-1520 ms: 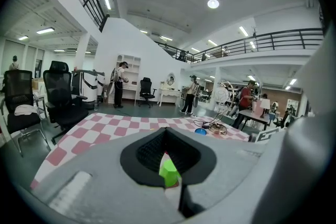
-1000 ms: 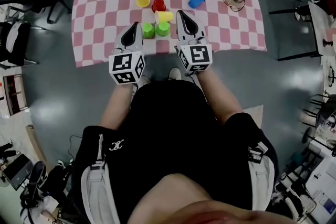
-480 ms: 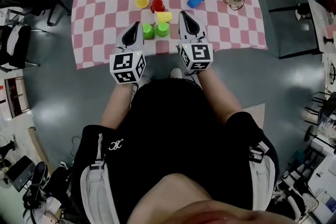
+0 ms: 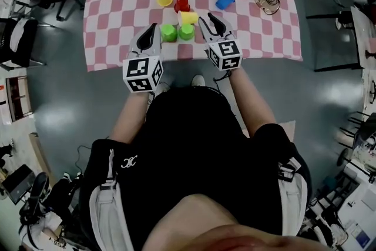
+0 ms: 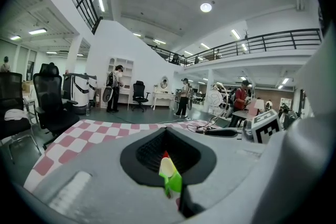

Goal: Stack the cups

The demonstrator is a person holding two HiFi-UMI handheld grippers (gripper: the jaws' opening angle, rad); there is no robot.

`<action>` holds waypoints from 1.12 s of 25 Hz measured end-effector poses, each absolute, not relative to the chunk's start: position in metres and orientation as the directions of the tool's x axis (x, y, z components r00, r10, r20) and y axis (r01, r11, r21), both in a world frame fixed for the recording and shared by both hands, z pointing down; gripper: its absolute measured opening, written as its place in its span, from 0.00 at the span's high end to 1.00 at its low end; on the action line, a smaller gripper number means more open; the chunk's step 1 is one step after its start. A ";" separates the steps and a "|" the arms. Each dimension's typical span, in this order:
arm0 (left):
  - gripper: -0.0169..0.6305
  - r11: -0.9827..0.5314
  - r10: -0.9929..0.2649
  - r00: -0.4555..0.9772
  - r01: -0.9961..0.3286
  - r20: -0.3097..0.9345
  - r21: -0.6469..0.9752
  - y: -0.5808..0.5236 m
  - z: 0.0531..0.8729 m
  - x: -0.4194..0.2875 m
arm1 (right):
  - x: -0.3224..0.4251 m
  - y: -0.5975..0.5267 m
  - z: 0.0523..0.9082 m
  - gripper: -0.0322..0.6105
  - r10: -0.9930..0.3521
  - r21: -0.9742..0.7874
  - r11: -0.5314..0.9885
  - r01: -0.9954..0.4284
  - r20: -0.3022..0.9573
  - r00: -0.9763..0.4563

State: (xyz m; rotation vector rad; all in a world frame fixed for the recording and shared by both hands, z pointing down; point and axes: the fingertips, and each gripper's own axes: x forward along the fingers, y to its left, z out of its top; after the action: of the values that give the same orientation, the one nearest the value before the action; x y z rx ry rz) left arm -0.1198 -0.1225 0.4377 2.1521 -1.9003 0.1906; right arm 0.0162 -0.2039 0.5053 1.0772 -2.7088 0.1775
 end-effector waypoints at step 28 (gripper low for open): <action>0.95 0.328 -0.898 -0.278 -0.940 0.342 0.096 -0.098 0.463 -0.082 | 0.097 -0.324 0.595 0.68 -0.711 -0.147 0.531 -0.835 0.460 -0.533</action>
State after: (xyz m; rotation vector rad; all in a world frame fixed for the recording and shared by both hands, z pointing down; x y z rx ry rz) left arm -0.0823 -0.0984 0.4629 1.6382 -2.2645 0.1776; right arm 0.0975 -0.3238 0.5949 1.2773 -2.4291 0.5030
